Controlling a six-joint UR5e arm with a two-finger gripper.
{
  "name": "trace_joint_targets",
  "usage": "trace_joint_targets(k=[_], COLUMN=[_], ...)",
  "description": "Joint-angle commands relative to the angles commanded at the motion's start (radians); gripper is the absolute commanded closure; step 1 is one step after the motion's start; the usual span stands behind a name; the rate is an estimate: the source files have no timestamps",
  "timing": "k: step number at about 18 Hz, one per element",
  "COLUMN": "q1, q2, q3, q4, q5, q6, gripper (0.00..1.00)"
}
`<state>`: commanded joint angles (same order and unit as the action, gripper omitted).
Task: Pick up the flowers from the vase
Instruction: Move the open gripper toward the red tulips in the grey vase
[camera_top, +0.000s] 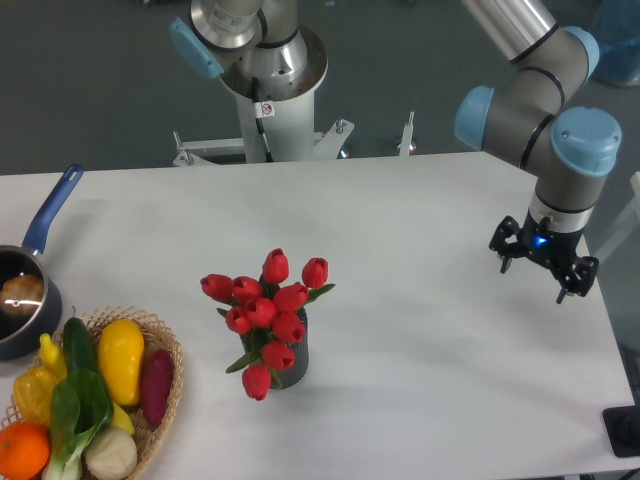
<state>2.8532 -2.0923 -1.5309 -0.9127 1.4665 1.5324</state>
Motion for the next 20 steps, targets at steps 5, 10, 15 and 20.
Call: trace_joint_targets(k=[5, 10, 15, 20], q1=[-0.025, -0.034, -0.083, -0.118], q2=[-0.011, 0.005, 0.064, 0.115], q3=[-0.002, -0.043, -0.123, -0.173], q4=[0.014, 0.035, 0.035, 0.035], q5=[0.0, 0.0, -0.008, -0.132], q6=[0.0, 0.002, -0.009, -0.1], gripper=[0.0, 0.0, 0.0, 0.0])
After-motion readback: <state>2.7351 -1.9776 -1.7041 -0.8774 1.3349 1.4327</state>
